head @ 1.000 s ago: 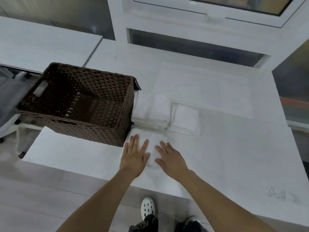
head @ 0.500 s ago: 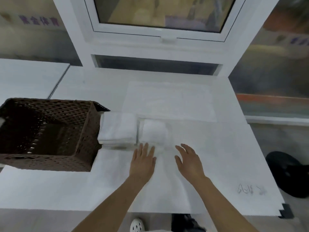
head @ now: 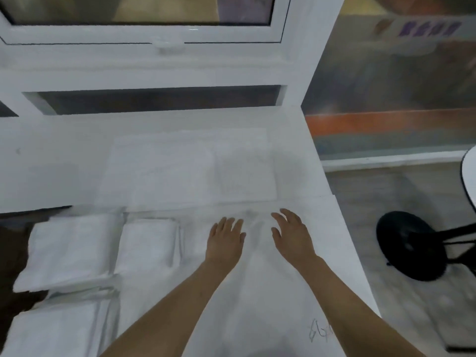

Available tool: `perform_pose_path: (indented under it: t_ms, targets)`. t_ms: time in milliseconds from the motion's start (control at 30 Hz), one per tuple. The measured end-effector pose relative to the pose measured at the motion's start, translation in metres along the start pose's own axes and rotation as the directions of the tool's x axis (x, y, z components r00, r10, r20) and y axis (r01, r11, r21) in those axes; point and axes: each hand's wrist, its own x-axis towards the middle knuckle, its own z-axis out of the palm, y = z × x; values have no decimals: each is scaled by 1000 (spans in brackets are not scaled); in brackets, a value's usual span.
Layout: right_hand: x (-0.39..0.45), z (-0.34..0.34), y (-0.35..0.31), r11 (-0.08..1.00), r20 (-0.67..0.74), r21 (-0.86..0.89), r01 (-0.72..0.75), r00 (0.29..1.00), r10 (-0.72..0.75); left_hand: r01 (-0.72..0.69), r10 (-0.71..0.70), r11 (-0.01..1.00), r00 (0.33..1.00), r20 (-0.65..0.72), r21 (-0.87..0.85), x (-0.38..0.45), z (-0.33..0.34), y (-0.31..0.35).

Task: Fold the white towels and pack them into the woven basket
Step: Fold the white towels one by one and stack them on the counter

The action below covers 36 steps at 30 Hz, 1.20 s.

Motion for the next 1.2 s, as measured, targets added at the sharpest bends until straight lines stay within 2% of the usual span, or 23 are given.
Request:
perform_pose_path:
  t_ms: [200,400,567,833,967,1100,1200]
  targets:
    - [67,16,67,998,93,-38,-42,995,46,-27,25,998,999,-37,-48,110,25,43]
    - [97,43,109,993,231,-82,-82,968,99,-20,9,994,995,-96,-109,183,56,54]
    - [103,58,121,996,212,-15,-87,973,88,-11,4,997,996,-92,-78,207,80,49]
    - [101,70,129,996,173,42,-80,982,72,-32,28,999,985,-168,-20,213,91,49]
    - [102,67,128,994,186,48,-94,979,83,20,-43,991,984,-171,-133,212,77,55]
    - [107,57,124,994,270,31,-105,958,93,40,-134,925,965,-226,-379,201,35,56]
    - [112,41,120,993,321,30,-112,942,96,-6,-145,888,945,-293,-460,195,-11,55]
